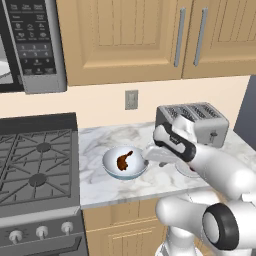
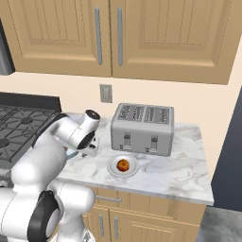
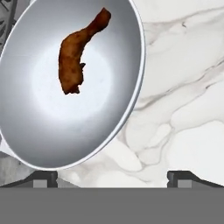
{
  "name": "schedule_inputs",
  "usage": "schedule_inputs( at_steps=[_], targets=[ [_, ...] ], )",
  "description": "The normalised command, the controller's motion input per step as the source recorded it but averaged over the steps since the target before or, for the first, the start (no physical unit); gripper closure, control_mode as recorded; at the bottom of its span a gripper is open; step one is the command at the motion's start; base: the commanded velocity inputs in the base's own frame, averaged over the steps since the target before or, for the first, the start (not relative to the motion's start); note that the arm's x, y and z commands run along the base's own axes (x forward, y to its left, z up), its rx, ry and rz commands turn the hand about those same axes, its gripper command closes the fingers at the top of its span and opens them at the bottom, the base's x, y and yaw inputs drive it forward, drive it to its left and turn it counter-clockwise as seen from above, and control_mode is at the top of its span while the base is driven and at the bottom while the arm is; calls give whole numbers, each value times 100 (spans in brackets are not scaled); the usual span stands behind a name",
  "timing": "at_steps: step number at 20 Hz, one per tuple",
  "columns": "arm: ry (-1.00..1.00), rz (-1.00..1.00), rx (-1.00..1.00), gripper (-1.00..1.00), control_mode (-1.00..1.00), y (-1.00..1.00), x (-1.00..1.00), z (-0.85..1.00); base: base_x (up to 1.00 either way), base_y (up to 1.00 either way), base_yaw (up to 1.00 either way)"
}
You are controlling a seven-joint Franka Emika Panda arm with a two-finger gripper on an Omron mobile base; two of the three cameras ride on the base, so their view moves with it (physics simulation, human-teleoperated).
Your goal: Remove the peach from the bowl and place it on the small plate. Then place the bowl with only the chicken drumstick in the microwave, close the door, and press the start button to microwave the chicken drumstick.
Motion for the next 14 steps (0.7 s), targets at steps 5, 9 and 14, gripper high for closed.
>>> schedule_inputs(
  at_steps=[5,9,14],
  targets=[
    [6,0,10,-100,-100,12,18,-4,0,0,0],
    [9,0,0,-100,-100,31,29,-29,0,0,0],
    [9,-1,0,-100,-100,20,40,-34,0,0,0]
  ],
)
